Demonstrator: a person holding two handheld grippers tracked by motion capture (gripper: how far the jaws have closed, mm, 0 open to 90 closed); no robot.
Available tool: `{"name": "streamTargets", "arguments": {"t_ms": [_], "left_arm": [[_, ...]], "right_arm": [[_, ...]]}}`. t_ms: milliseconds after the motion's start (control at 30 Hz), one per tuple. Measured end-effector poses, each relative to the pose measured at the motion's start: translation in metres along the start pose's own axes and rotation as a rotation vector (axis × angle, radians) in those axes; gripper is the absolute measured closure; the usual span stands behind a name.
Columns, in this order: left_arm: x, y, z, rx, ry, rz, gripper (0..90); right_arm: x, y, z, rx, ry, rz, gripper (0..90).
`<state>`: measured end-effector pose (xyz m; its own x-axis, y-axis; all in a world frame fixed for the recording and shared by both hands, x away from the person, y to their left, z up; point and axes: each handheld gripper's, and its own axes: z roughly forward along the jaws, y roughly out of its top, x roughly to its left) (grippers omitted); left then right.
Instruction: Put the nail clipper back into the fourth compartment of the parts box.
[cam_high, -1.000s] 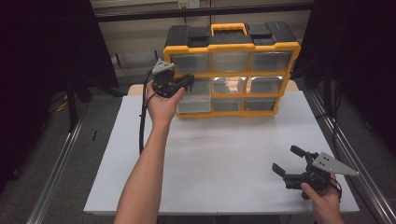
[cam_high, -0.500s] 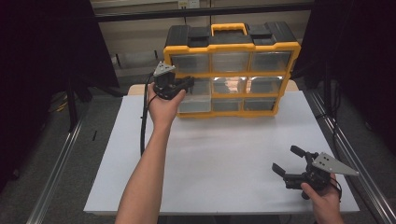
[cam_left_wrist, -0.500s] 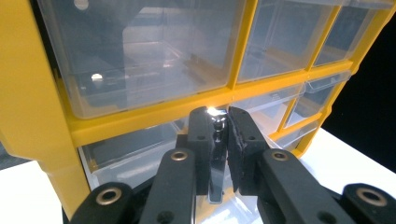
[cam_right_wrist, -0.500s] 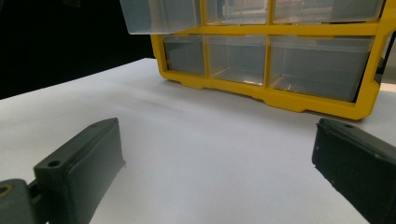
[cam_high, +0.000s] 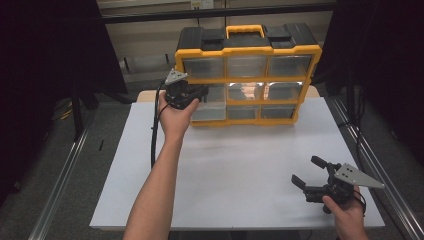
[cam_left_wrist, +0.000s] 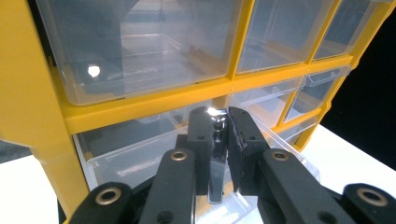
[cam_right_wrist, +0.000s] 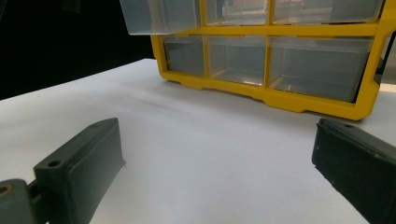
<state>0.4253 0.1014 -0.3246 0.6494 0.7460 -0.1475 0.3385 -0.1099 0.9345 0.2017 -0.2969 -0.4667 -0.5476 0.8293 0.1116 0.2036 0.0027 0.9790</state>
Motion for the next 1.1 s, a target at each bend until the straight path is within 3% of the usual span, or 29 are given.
{"name": "streamTargets", "arguments": {"t_ms": [567,633,833,967,1100], "left_arm": [[0.0023,-0.0050,-0.0025,-0.004,0.020,-0.009,78.9],[0.0024,-0.0042,-0.0029,-0.020,0.015,-0.014,76.3],[0.0039,-0.0038,-0.0053,-0.007,0.022,-0.017,66.0],[0.0026,-0.0034,-0.0075,-0.024,-0.005,-0.018,59.7],[-0.0002,-0.0030,-0.0096,-0.029,-0.007,0.004,51.3]], "right_arm": [[-0.0001,0.0000,0.0000,-0.001,-0.002,-0.001,1.3],[-0.0002,0.0000,0.0000,-0.001,-0.002,-0.001,1.3],[0.0001,0.0000,0.0002,0.000,-0.001,0.000,1.3],[0.0007,0.0000,0.0004,-0.001,-0.007,0.007,1.3],[0.0006,-0.0001,0.0004,0.000,-0.007,0.000,1.3]]}}
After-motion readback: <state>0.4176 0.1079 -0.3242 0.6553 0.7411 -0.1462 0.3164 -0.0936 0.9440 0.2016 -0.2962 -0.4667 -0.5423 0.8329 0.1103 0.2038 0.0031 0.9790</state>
